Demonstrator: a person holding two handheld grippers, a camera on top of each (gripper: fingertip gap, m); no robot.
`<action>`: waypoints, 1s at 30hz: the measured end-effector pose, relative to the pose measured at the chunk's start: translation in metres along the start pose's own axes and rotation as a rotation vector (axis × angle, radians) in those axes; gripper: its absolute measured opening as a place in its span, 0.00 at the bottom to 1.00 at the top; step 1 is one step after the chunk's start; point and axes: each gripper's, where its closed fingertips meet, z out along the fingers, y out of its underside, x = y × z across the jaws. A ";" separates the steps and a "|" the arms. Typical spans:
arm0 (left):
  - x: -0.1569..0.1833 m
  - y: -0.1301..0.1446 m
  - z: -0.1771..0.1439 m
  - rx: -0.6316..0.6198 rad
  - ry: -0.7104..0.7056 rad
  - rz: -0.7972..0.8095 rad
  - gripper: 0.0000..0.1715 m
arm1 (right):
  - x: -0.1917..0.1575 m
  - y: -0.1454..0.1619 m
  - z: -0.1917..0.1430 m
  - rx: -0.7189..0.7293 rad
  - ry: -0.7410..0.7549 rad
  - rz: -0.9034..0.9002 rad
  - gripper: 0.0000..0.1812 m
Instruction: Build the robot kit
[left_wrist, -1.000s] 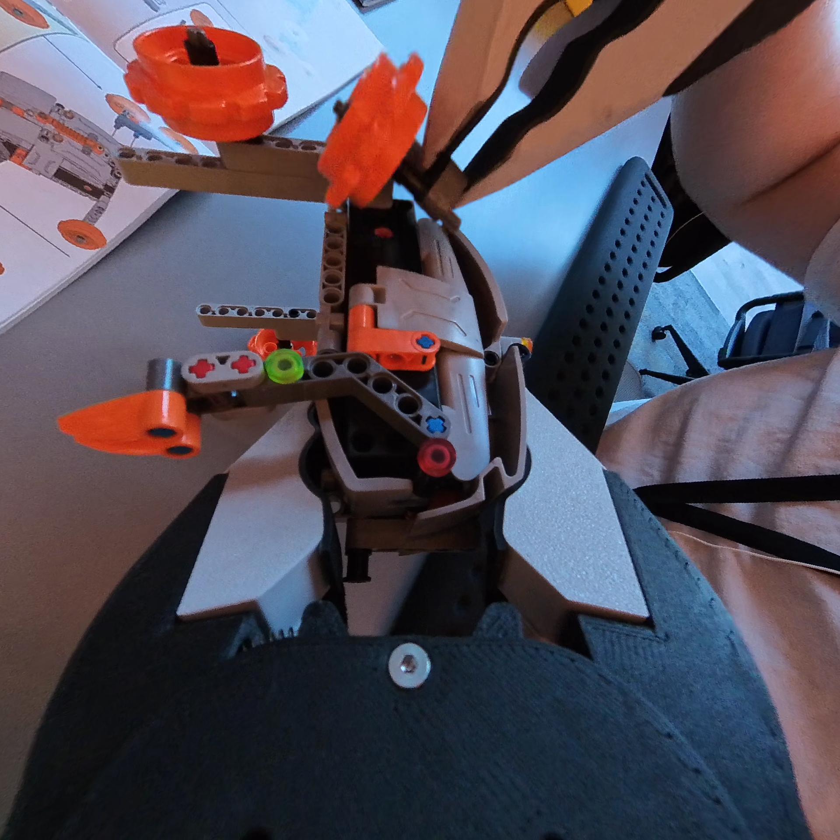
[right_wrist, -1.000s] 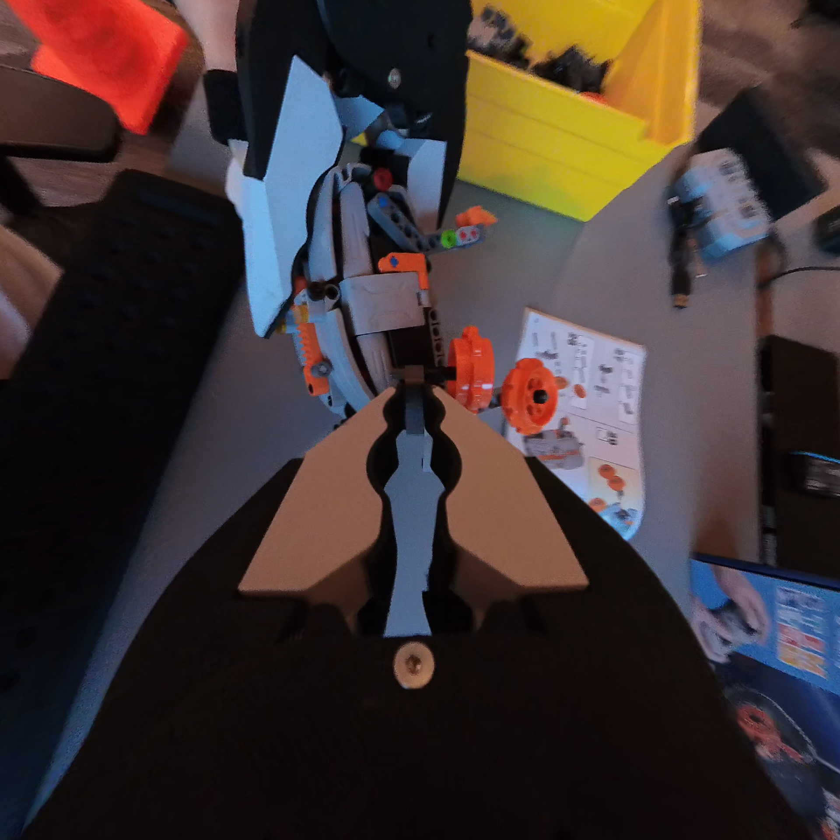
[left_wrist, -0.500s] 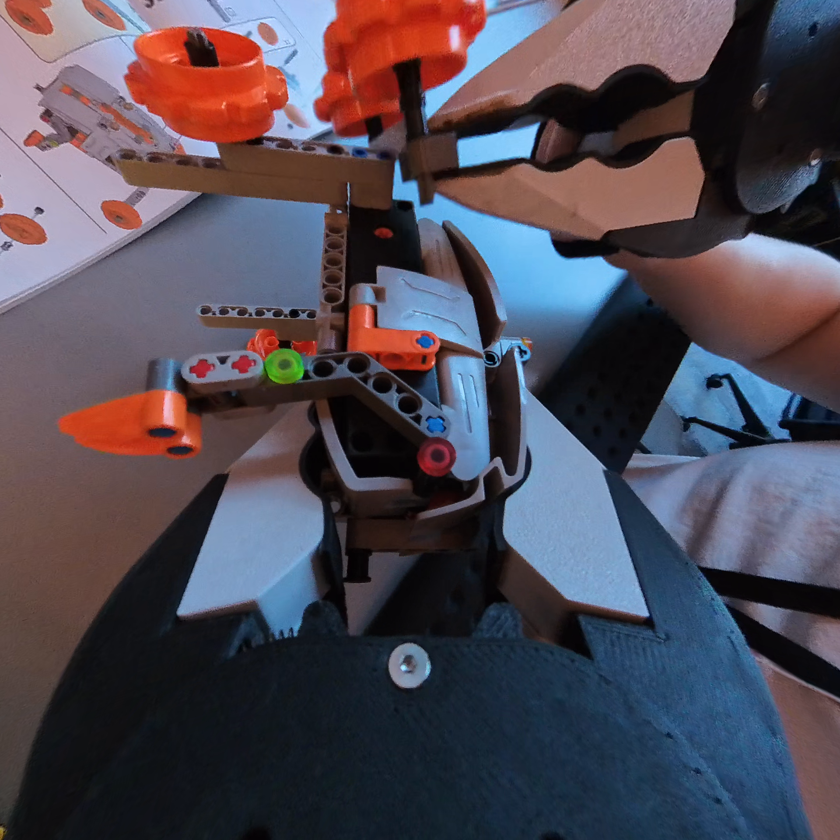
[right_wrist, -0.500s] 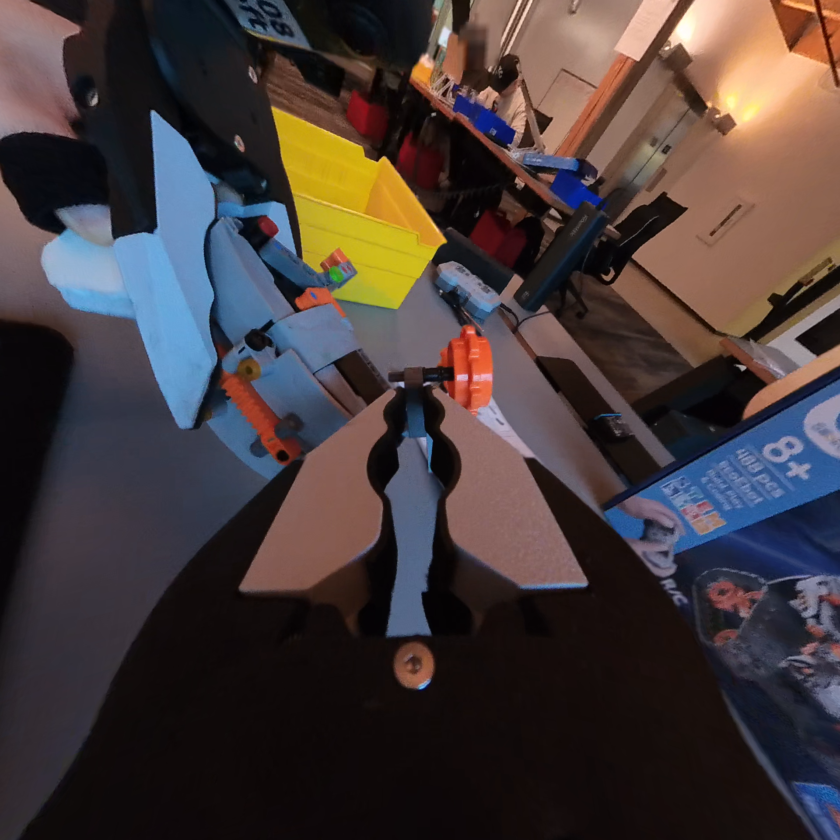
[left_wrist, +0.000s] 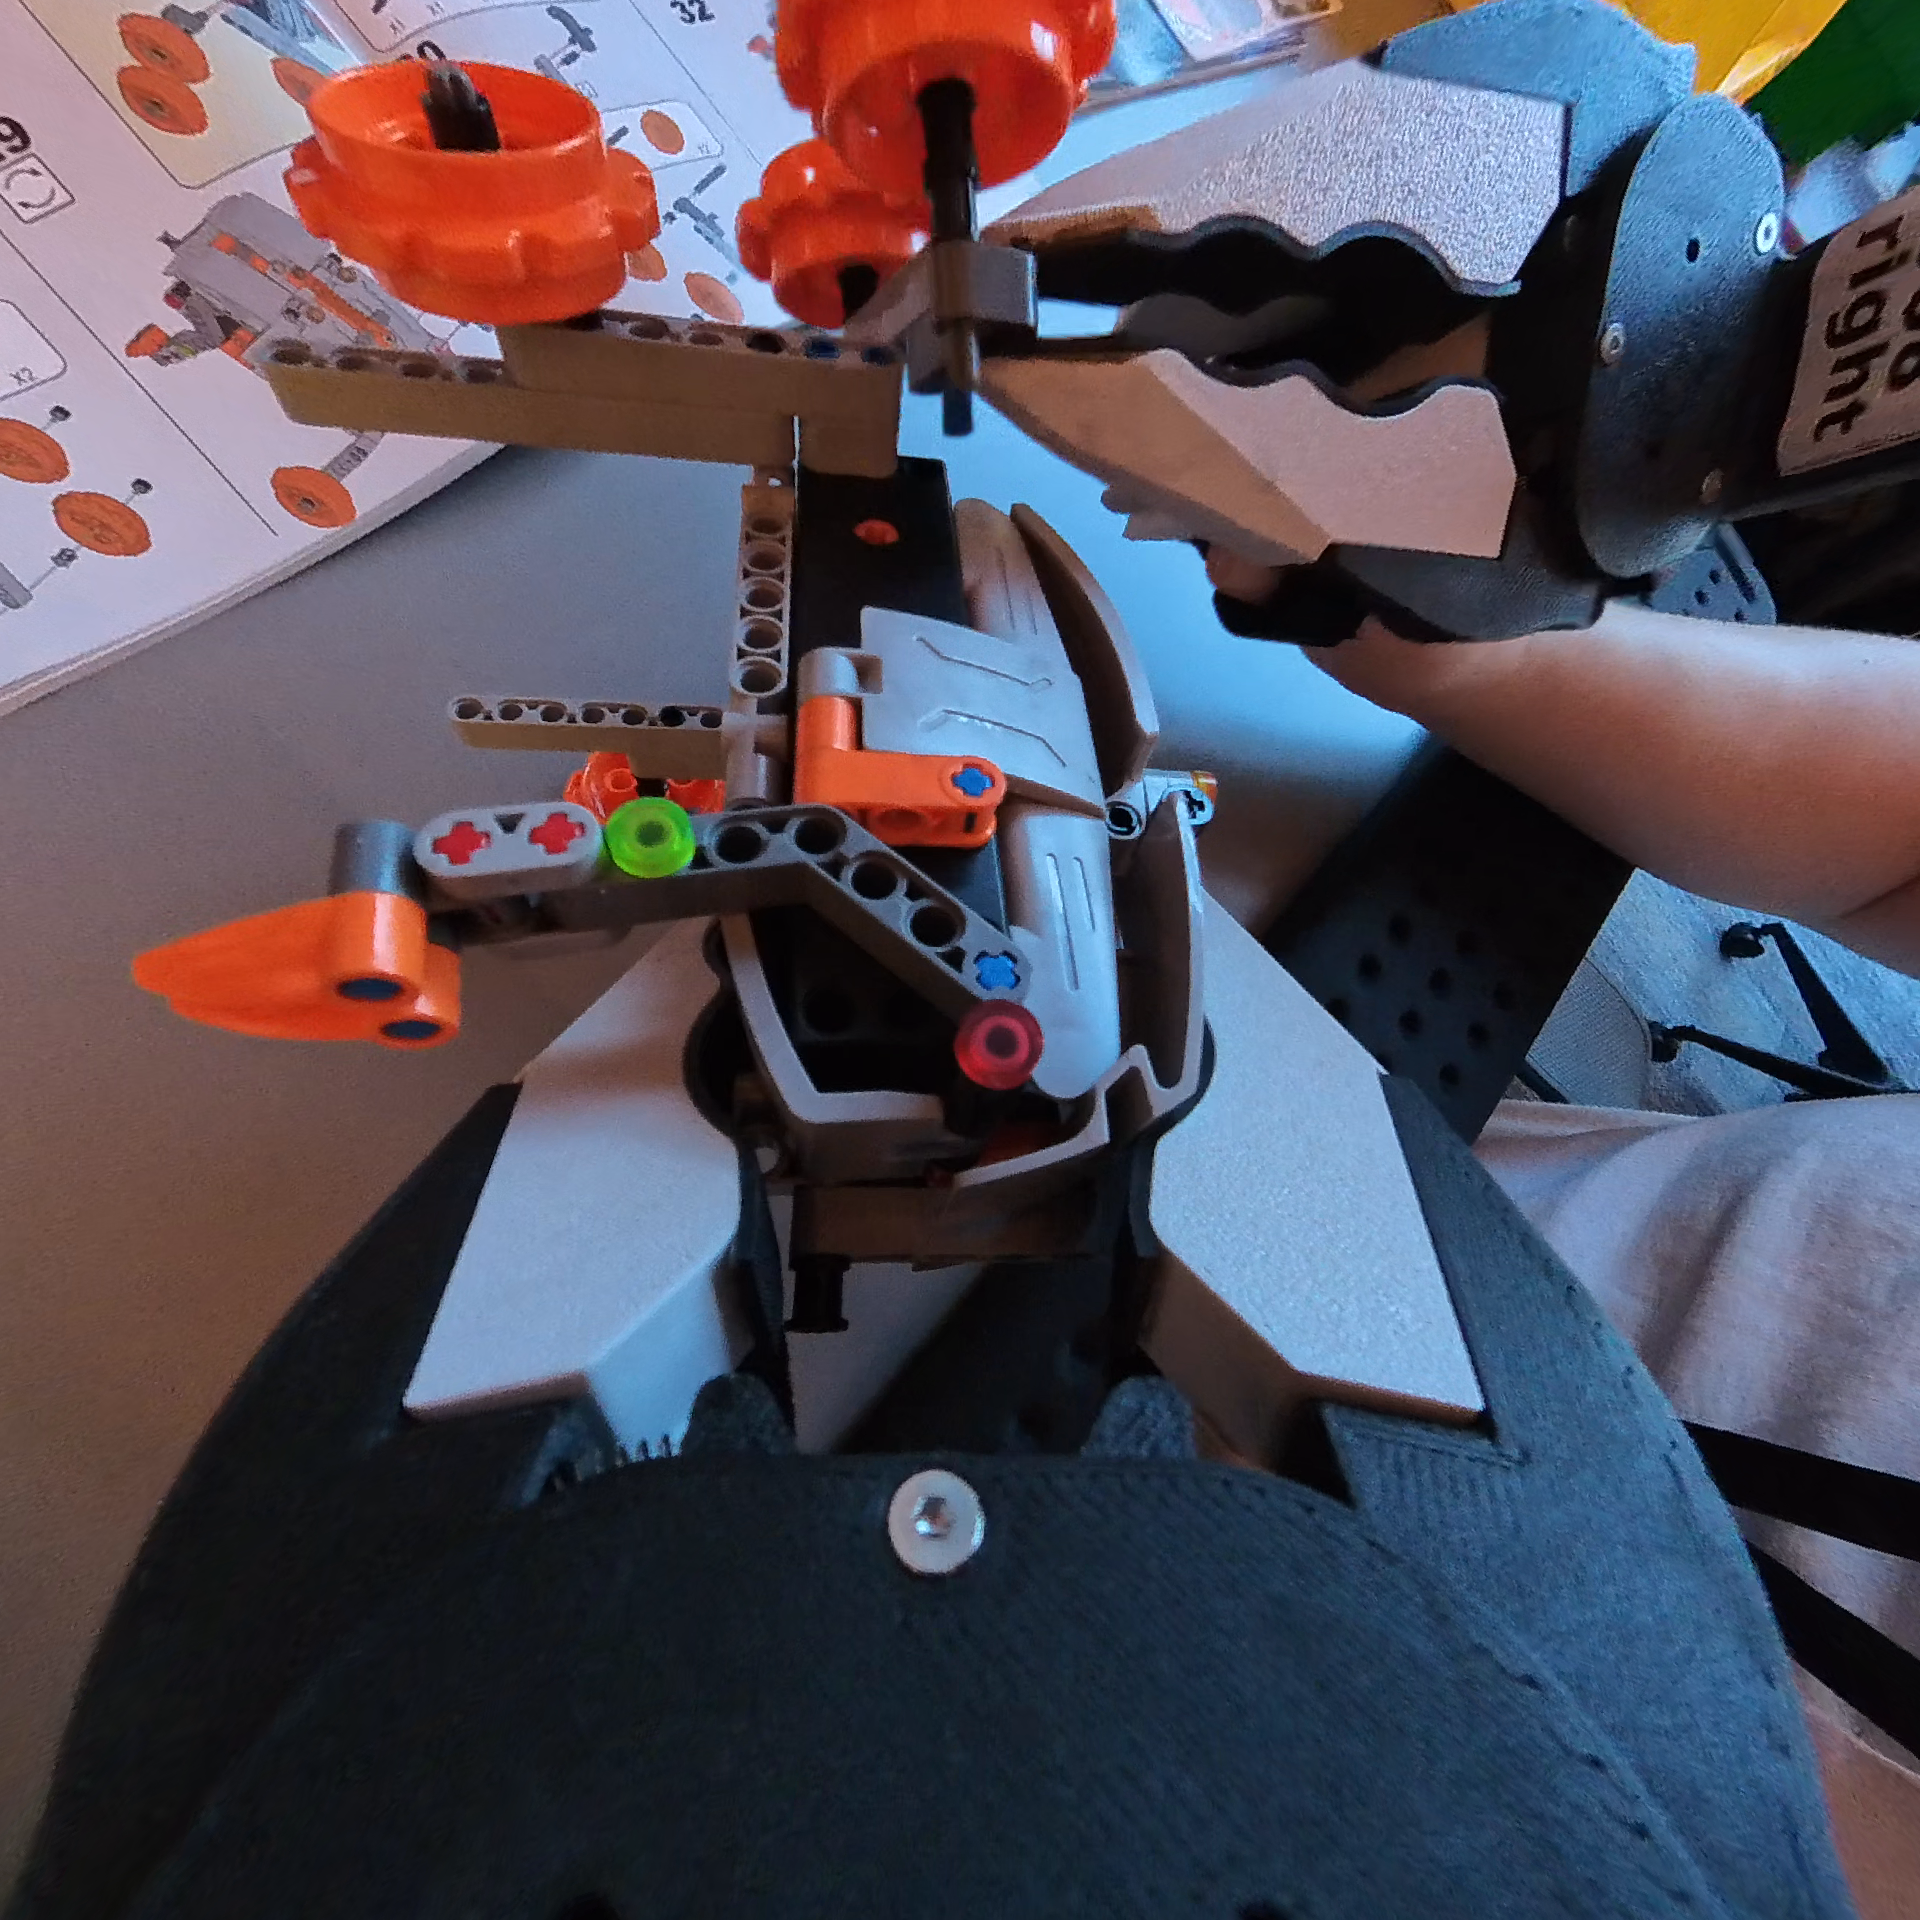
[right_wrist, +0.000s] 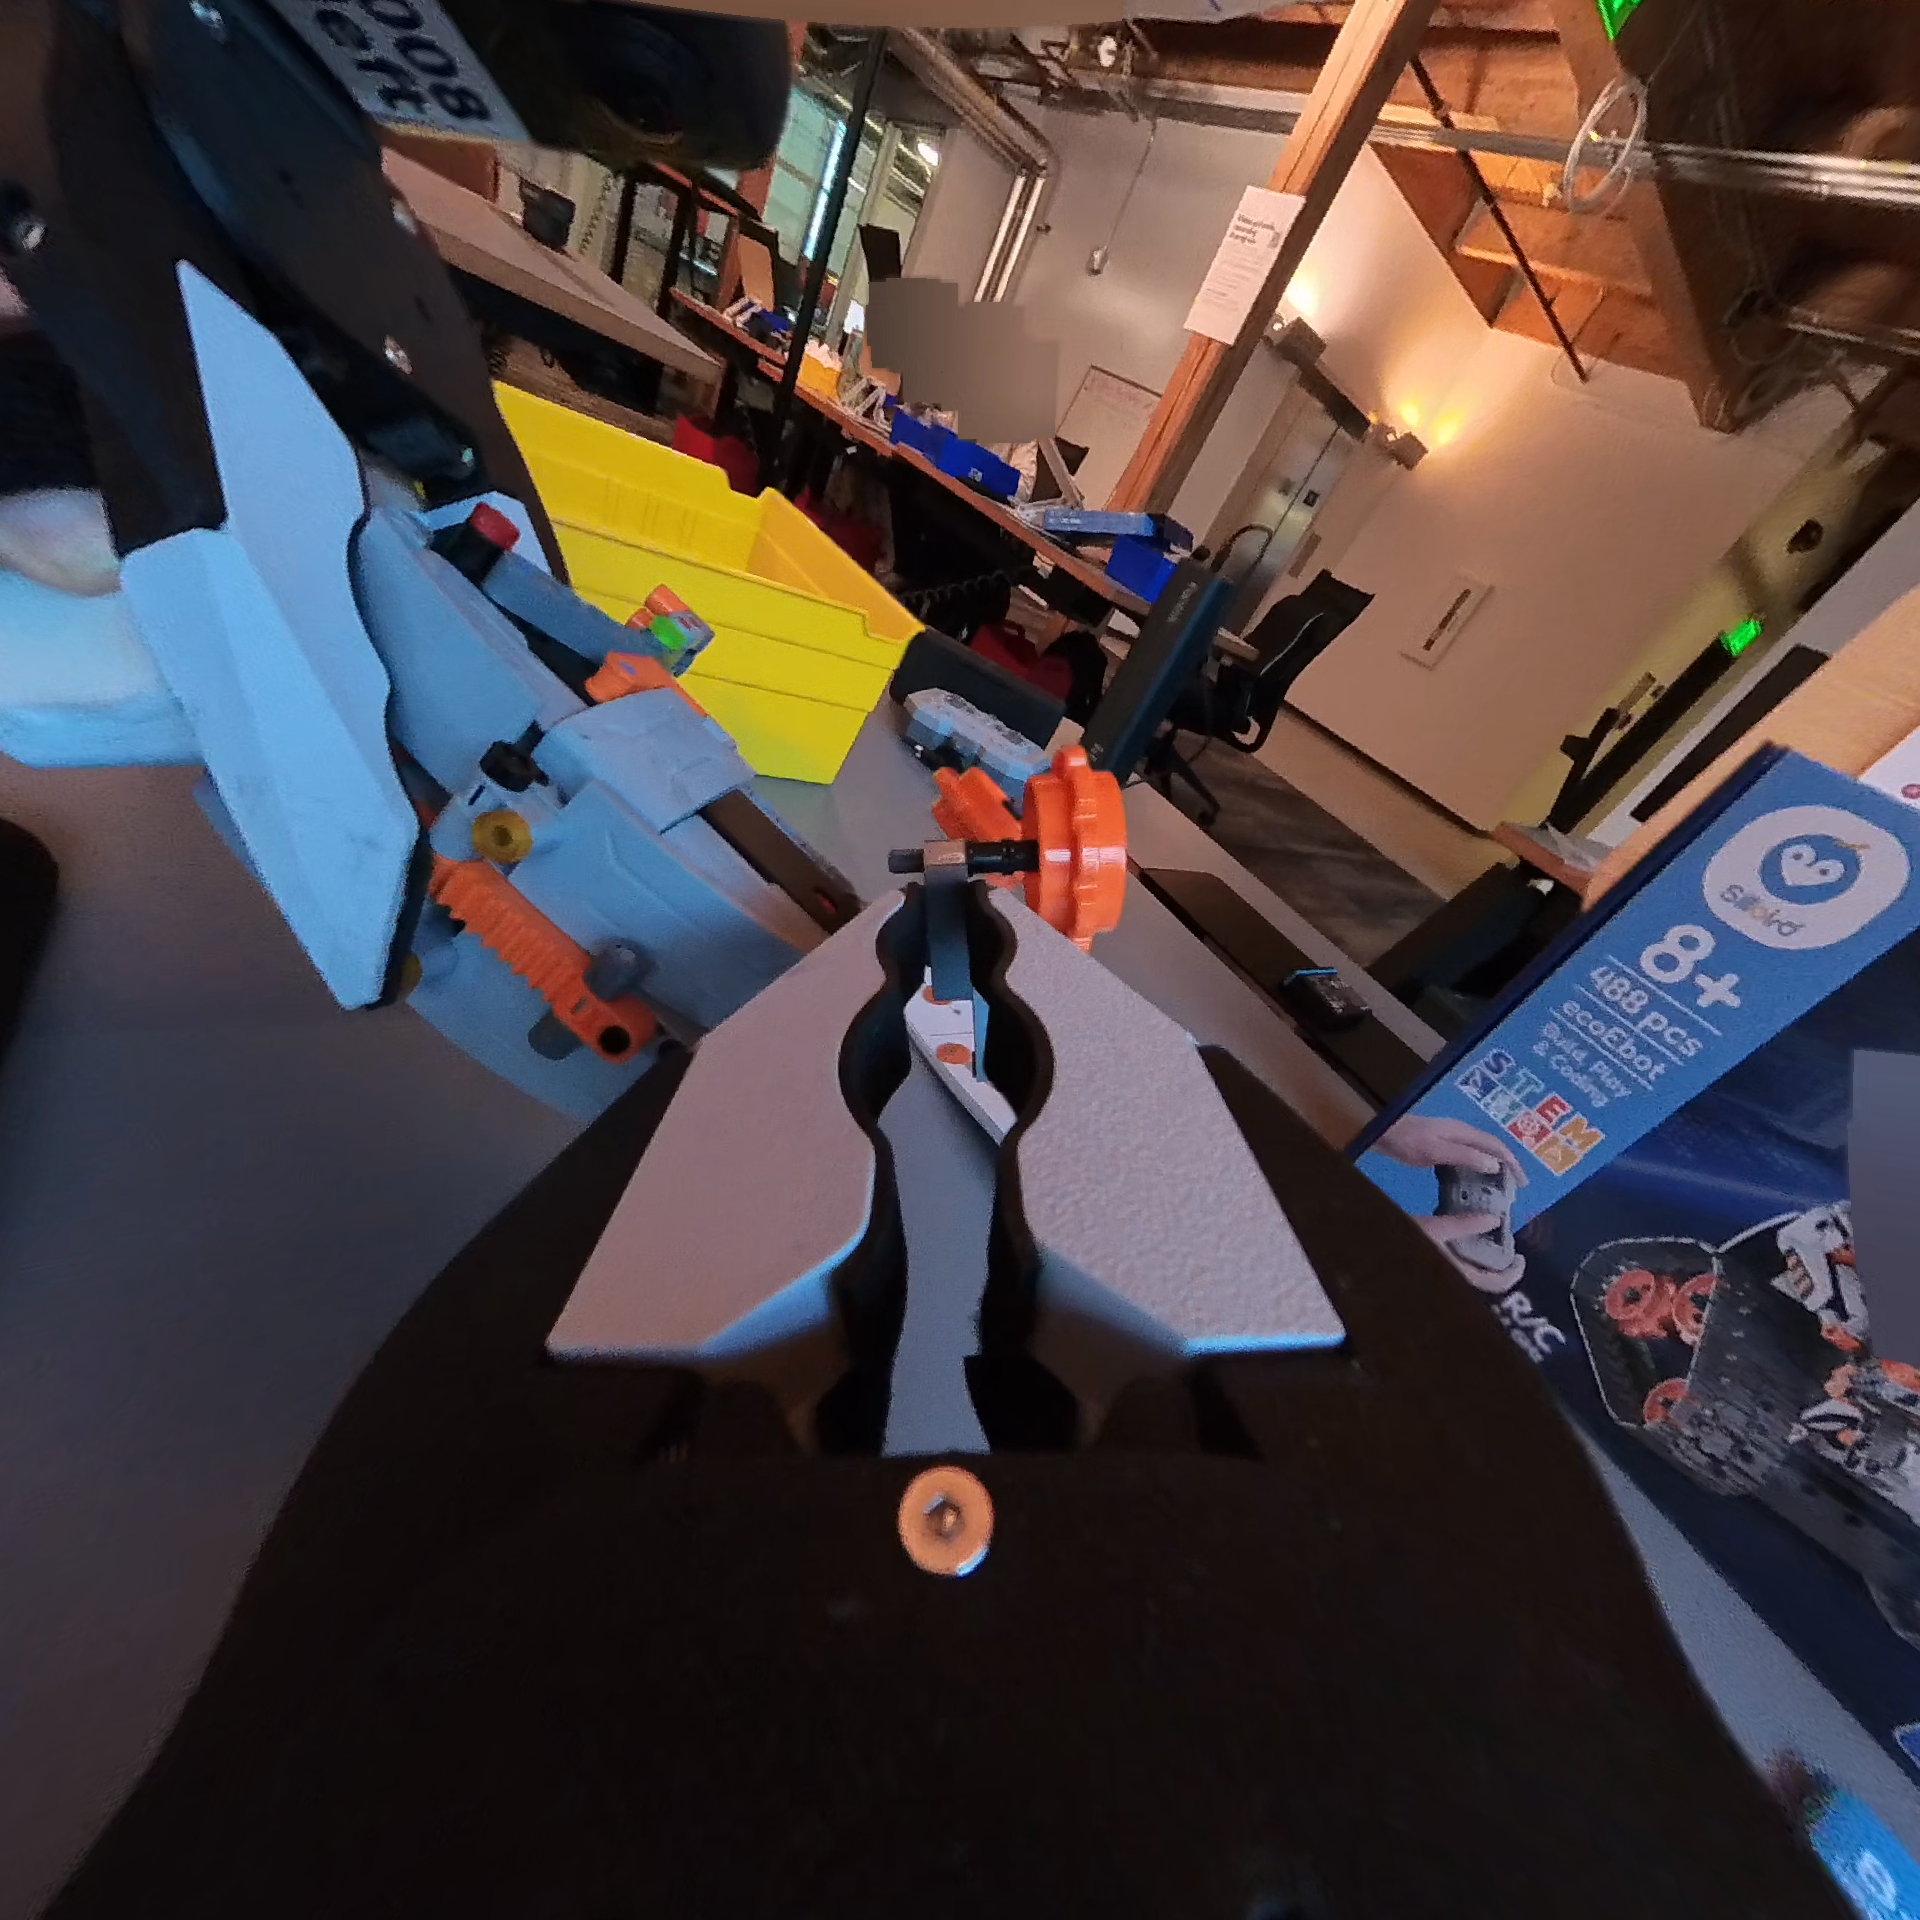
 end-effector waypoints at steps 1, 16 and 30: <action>0.000 0.000 0.000 0.002 0.000 0.001 0.45 | -0.003 -0.001 0.000 0.019 -0.012 -0.007 0.03; -0.001 0.001 -0.001 0.014 0.003 0.002 0.45 | -0.007 0.001 0.003 0.044 0.042 -0.231 0.04; -0.001 0.004 -0.001 0.019 0.004 0.030 0.45 | -0.011 0.003 0.003 0.129 -0.113 -0.056 0.04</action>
